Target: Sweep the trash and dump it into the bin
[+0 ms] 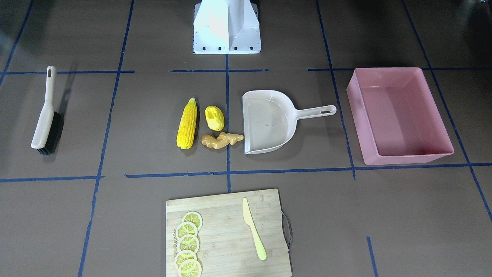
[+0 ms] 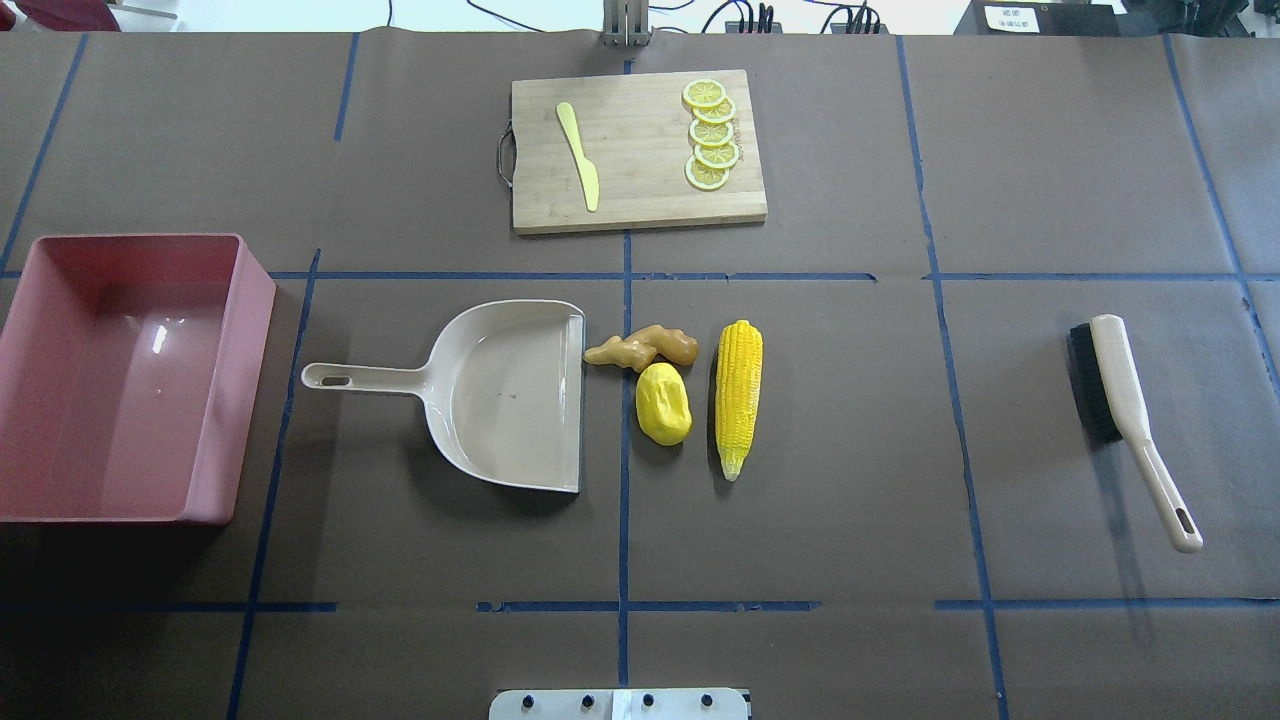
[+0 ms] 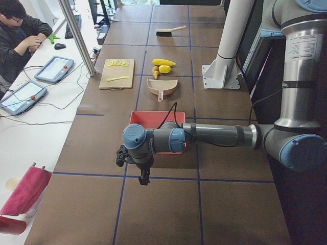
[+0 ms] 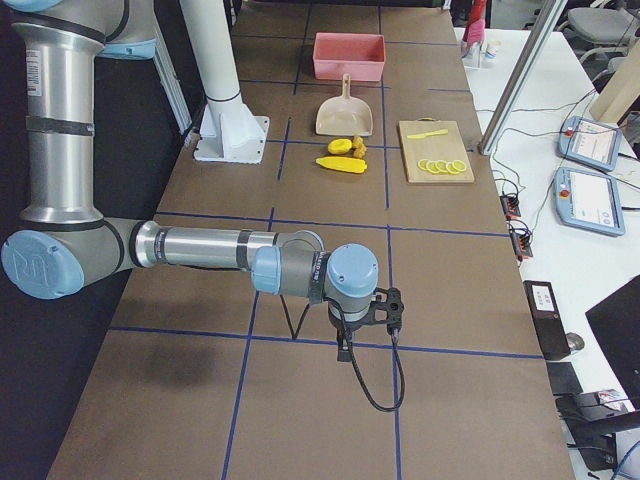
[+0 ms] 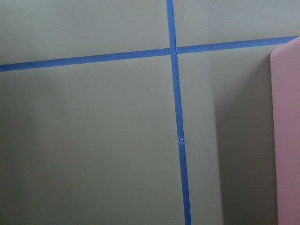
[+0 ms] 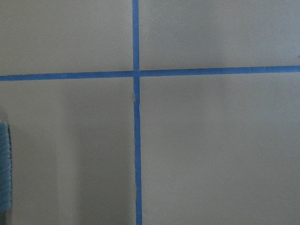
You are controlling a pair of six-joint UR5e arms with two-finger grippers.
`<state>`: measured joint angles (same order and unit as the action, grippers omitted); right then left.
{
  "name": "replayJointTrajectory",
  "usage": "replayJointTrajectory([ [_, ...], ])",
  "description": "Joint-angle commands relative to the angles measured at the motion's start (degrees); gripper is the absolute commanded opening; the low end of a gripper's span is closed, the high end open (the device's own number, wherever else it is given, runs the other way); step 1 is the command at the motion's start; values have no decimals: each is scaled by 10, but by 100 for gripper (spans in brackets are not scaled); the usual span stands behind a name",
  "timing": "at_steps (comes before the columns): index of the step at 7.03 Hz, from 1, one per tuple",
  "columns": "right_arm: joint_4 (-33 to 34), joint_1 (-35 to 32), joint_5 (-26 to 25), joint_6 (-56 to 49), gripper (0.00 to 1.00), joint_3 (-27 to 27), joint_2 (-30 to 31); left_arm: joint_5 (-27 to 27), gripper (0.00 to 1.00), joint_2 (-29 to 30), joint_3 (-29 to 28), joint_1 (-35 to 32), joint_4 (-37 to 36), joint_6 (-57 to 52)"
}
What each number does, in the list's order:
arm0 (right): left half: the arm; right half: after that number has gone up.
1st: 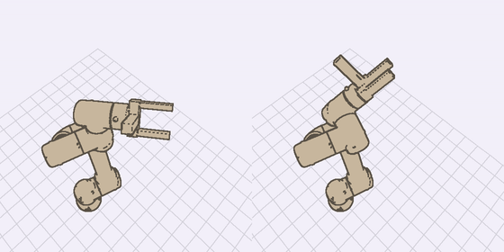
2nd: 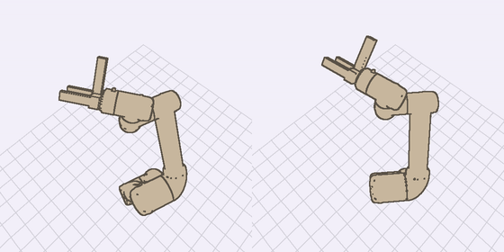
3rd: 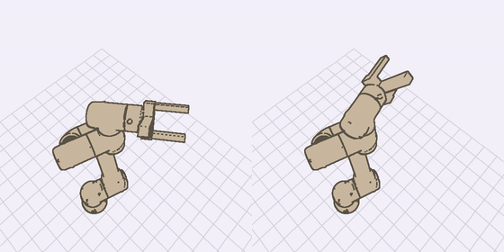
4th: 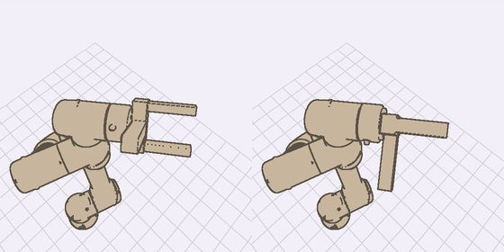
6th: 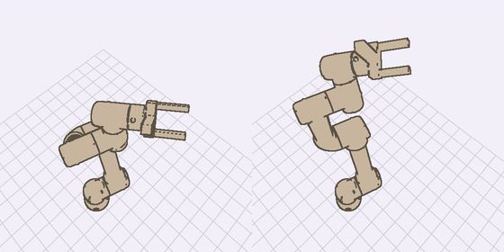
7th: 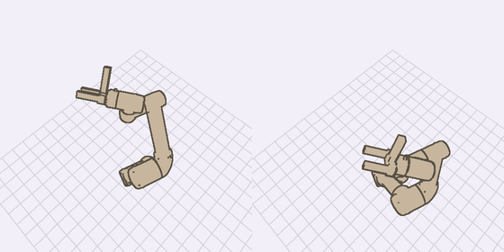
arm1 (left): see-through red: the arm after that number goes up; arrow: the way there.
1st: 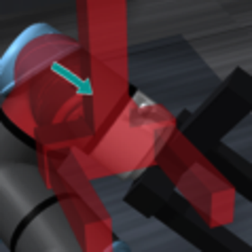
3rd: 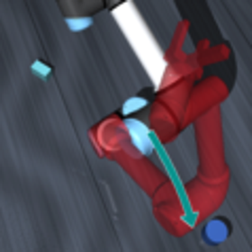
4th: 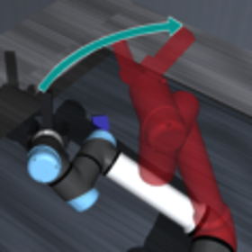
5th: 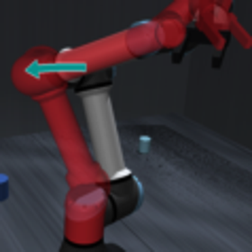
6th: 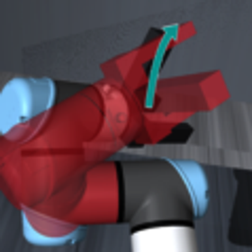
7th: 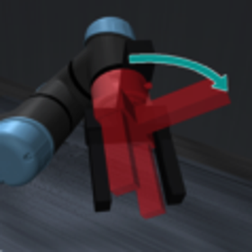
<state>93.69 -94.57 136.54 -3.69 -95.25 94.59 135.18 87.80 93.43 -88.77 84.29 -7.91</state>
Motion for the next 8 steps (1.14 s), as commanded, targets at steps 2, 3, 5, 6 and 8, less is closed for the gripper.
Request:
replayJointTrajectory([
  [2,0,0,-1,-1,100,-1,0,1,100,0,0,0,0,0],
  [3,0,0,-1,0,100,-1,0,1,100,0,0,0,0,-1],
  [5,0,0,0,0,100,-1,0,1,100,0,0,0,1,-5],
  [6,0,0,-1,0,100,-1,-1,3,100,2,2,0,2,-5],
  [8,0,0,0,1,100,-2,-3,5,100,-4,12,0,92,-5],
])
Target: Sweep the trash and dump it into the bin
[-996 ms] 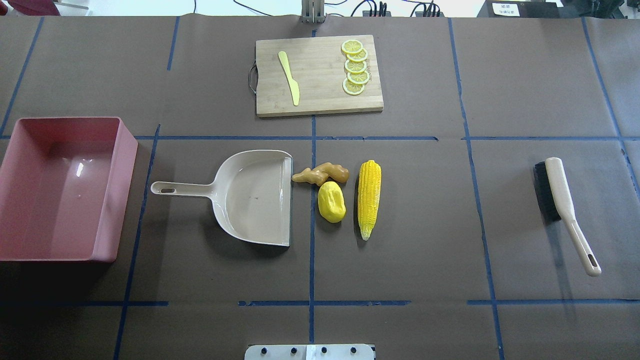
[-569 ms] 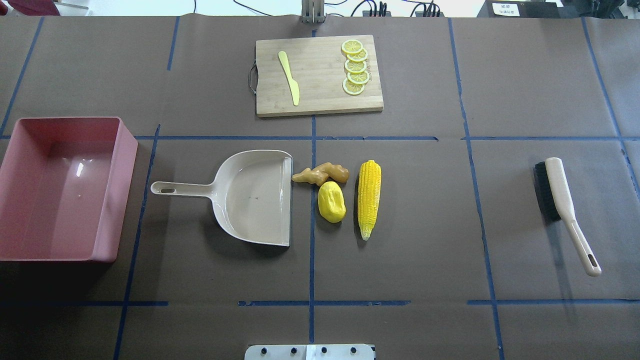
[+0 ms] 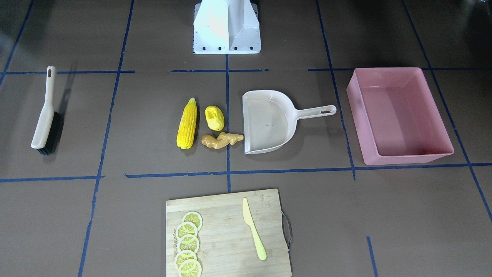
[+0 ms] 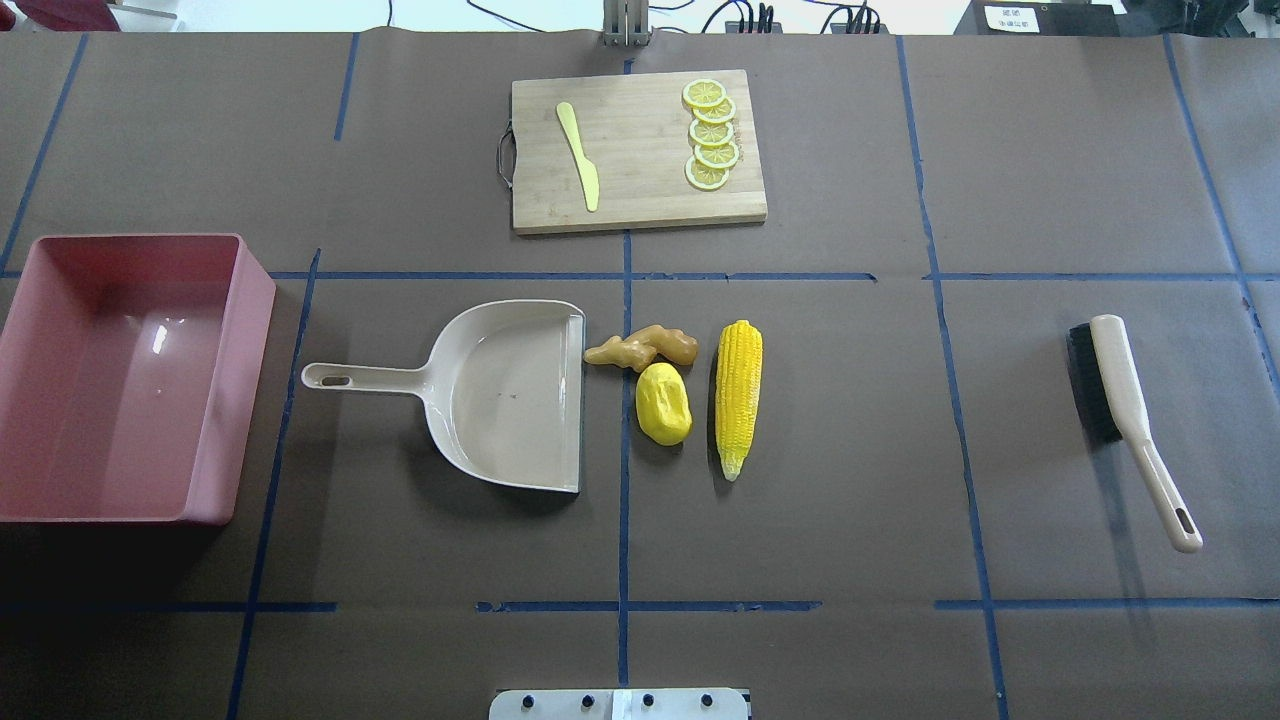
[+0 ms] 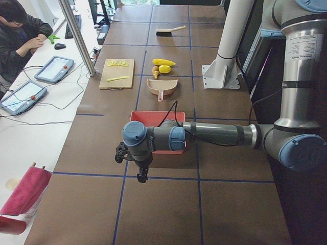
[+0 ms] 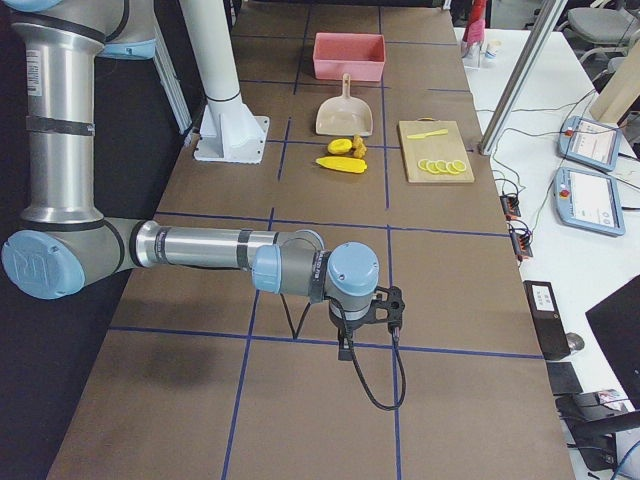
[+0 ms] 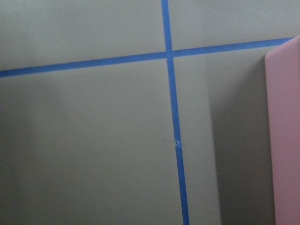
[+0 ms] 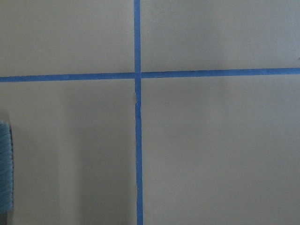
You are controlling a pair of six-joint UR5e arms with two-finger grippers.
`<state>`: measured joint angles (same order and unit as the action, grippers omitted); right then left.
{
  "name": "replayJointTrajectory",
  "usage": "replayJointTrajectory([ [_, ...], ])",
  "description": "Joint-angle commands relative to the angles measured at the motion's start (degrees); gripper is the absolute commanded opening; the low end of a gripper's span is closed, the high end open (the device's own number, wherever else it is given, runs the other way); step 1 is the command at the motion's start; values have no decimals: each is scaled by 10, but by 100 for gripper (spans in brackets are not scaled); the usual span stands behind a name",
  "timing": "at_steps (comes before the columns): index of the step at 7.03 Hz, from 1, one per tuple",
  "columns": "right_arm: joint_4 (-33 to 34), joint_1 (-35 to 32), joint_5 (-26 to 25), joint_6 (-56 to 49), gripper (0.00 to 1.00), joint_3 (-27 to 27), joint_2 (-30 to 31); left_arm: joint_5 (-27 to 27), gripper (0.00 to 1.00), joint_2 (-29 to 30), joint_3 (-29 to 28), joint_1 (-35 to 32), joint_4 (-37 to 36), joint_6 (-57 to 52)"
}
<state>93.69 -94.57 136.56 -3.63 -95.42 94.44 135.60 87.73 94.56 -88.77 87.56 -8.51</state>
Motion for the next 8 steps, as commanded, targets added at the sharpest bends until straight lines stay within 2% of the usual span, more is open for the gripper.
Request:
replayJointTrajectory([
  [1,0,0,0,0,100,-1,-1,1,100,-4,1,0,92,3],
  [5,0,0,1,0,100,0,-5,-3,100,5,25,6,202,4],
  [7,0,0,0,0,100,0,-5,17,100,0,29,39,212,-6],
  [8,-1,0,0,0,100,0,-5,18,100,6,60,69,212,-5],
])
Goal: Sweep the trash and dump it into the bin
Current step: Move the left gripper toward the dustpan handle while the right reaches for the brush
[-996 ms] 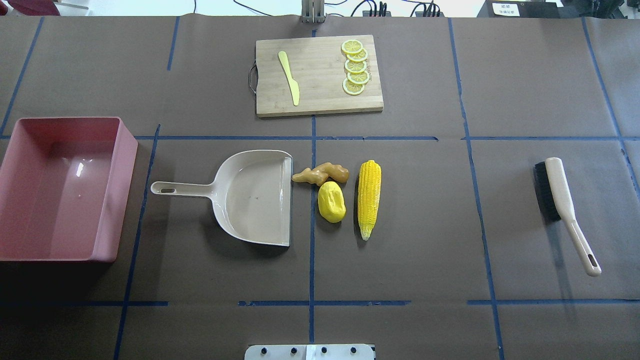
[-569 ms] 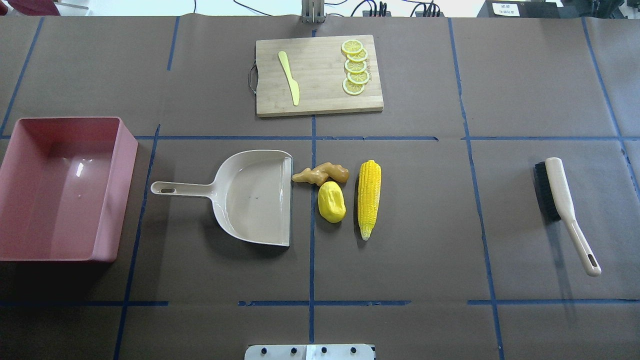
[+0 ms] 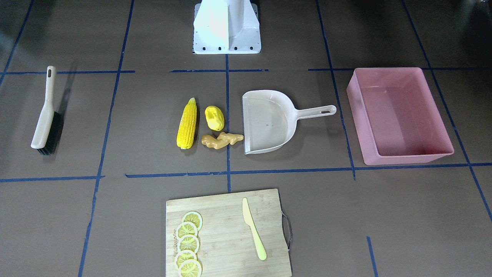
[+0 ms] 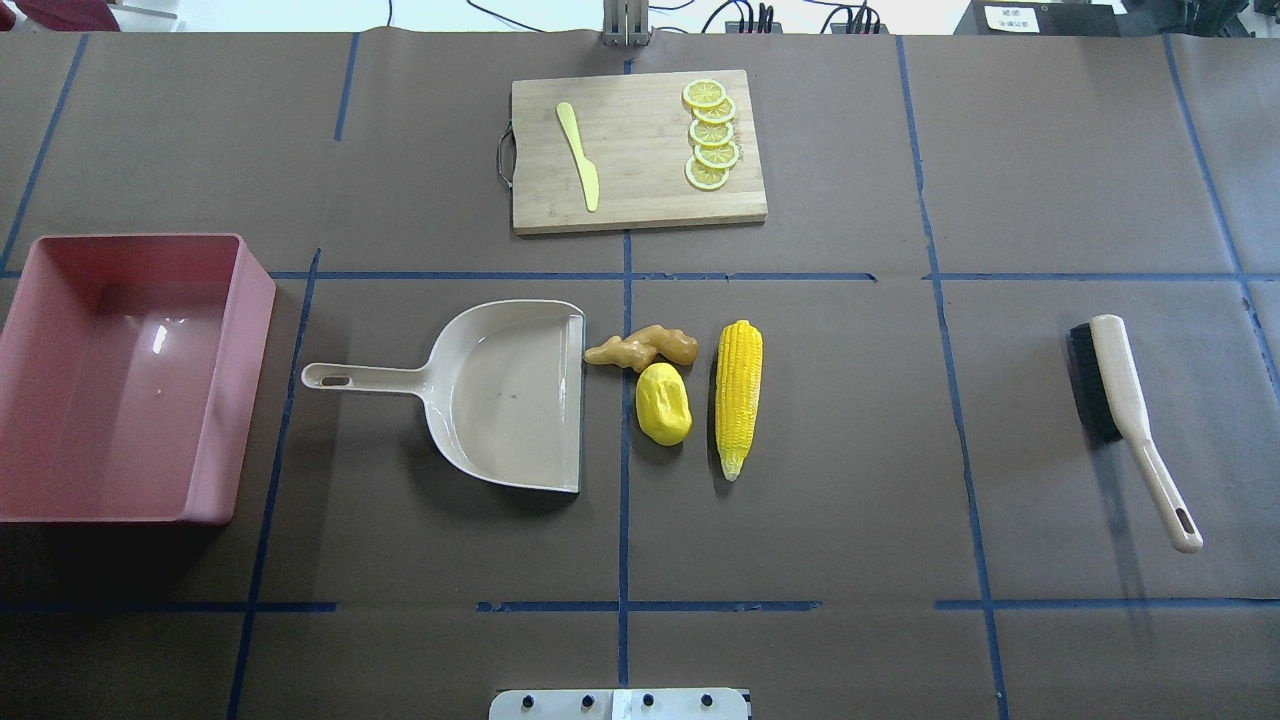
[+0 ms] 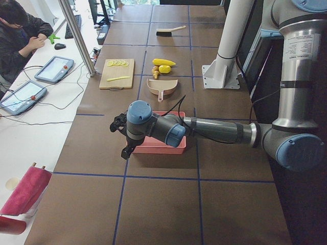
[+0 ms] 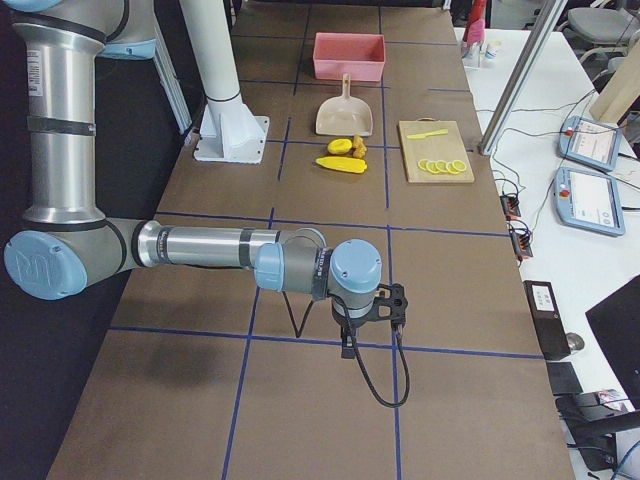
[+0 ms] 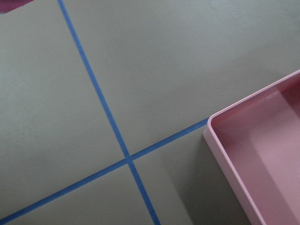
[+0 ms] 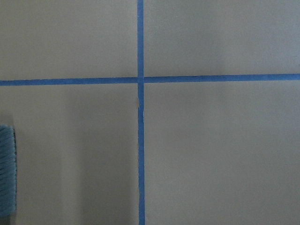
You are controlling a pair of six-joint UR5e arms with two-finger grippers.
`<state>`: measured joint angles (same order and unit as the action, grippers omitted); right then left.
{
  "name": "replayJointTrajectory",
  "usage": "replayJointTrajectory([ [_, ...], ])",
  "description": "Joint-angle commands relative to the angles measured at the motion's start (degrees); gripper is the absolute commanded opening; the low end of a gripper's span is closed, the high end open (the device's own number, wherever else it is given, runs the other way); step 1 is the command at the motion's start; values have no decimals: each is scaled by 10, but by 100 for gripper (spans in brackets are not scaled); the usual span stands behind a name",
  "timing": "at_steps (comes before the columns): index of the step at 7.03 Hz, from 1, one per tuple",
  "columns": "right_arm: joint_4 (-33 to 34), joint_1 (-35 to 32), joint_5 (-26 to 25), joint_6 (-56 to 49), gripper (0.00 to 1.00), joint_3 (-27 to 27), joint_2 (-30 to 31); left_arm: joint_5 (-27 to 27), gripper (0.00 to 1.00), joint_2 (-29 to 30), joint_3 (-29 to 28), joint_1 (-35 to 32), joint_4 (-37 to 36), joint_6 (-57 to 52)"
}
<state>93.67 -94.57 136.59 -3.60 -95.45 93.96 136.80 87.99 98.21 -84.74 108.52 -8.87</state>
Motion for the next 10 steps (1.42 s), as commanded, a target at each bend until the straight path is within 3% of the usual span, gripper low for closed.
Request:
replayJointTrajectory([
  [1,0,0,0,-1,100,0,0,2,100,2,72,38,0,7],
  [2,0,0,0,0,100,1,0,0,100,6,113,38,-6,8],
  [3,0,0,0,1,100,1,0,-1,100,16,120,41,-7,7],
  [6,2,8,1,10,100,-21,-21,7,100,50,152,166,-6,24],
  [7,0,13,23,11,100,-25,-17,13,100,78,152,189,-2,87],
  [8,0,14,48,38,100,-57,13,20,100,108,150,216,-4,93],
  [10,-1,93,40,165,100,-128,21,13,100,144,154,273,-6,90],
])
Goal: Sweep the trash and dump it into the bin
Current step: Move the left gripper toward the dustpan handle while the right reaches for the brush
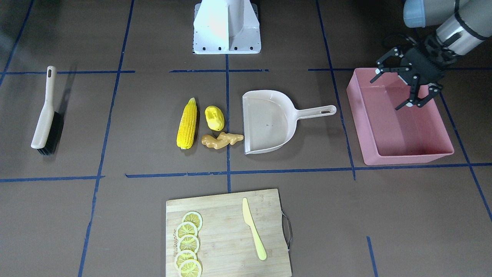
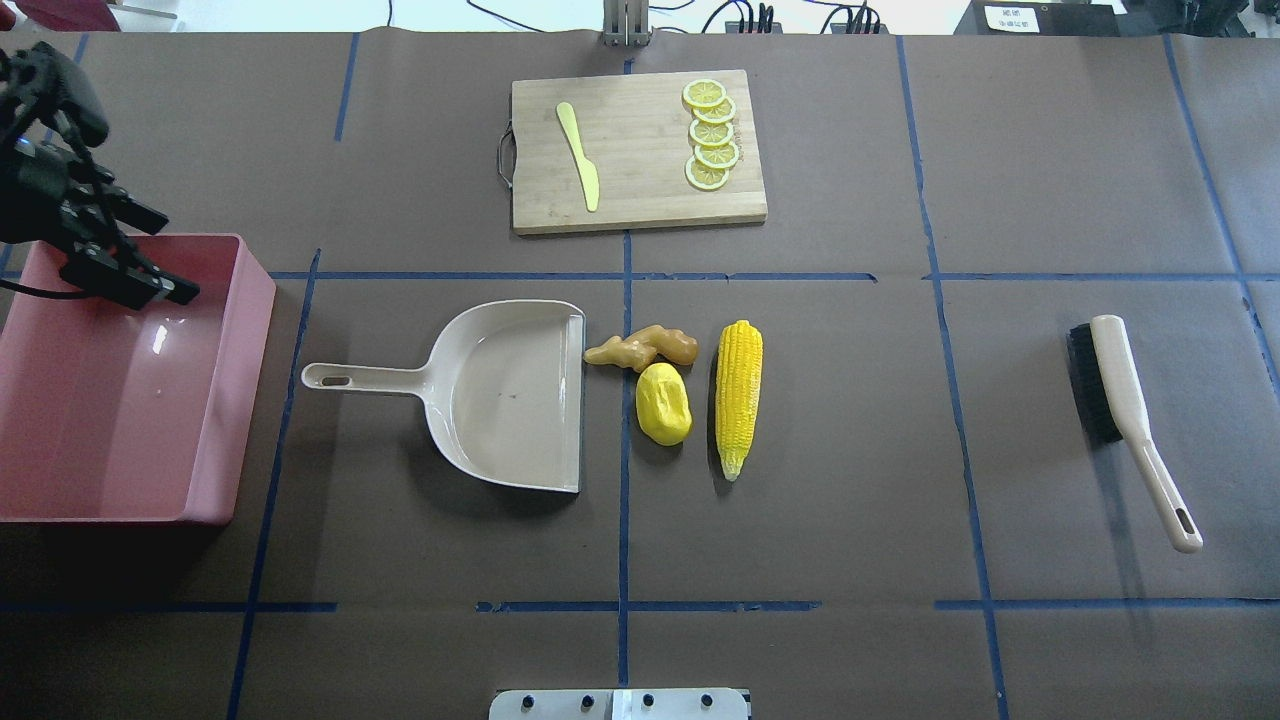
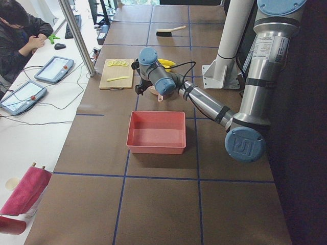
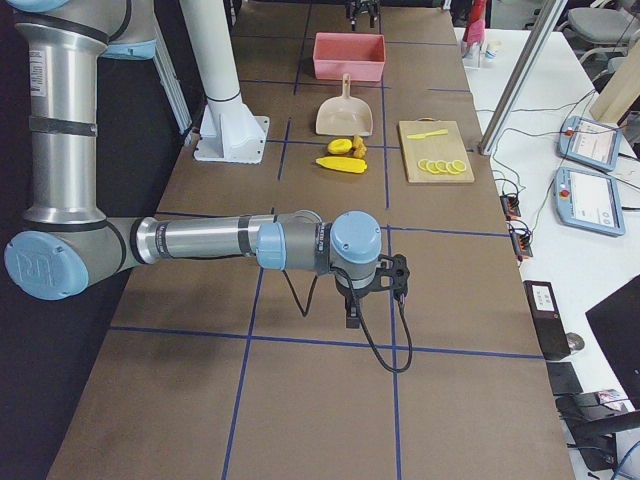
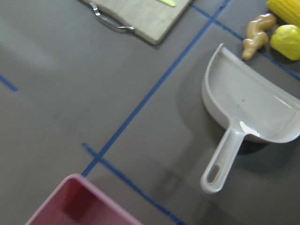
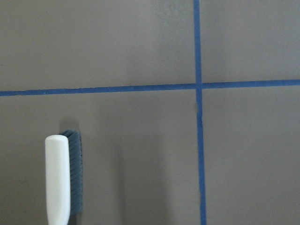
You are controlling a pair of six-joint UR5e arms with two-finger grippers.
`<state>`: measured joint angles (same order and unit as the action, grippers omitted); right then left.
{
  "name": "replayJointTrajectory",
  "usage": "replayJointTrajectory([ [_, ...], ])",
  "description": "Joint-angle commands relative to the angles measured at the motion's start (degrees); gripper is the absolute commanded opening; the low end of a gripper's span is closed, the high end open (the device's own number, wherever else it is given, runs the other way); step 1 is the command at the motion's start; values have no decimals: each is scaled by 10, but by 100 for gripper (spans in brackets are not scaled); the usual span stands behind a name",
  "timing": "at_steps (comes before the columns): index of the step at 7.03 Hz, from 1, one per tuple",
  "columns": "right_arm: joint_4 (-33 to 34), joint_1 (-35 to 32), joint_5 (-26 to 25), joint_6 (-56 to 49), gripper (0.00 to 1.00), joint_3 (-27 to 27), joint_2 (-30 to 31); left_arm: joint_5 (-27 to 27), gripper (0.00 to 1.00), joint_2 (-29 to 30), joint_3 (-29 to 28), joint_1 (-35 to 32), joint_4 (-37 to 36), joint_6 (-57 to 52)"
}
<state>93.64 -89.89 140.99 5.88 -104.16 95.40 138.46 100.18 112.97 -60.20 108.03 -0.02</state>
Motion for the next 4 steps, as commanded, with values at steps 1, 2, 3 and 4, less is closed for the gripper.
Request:
replayJointTrajectory([
  [1,-7,90,-30,150,100,-62,3,-21,100,24,18,29,-1,-10],
  [2,-41,127,-35,216,100,-75,8,-21,100,29,9,31,-2,-10],
  [3,-147,171,-37,294,100,-76,46,-21,100,41,1,33,-1,-10],
  [4,-234,215,-53,375,100,-76,78,-21,100,50,0,38,-1,-9],
])
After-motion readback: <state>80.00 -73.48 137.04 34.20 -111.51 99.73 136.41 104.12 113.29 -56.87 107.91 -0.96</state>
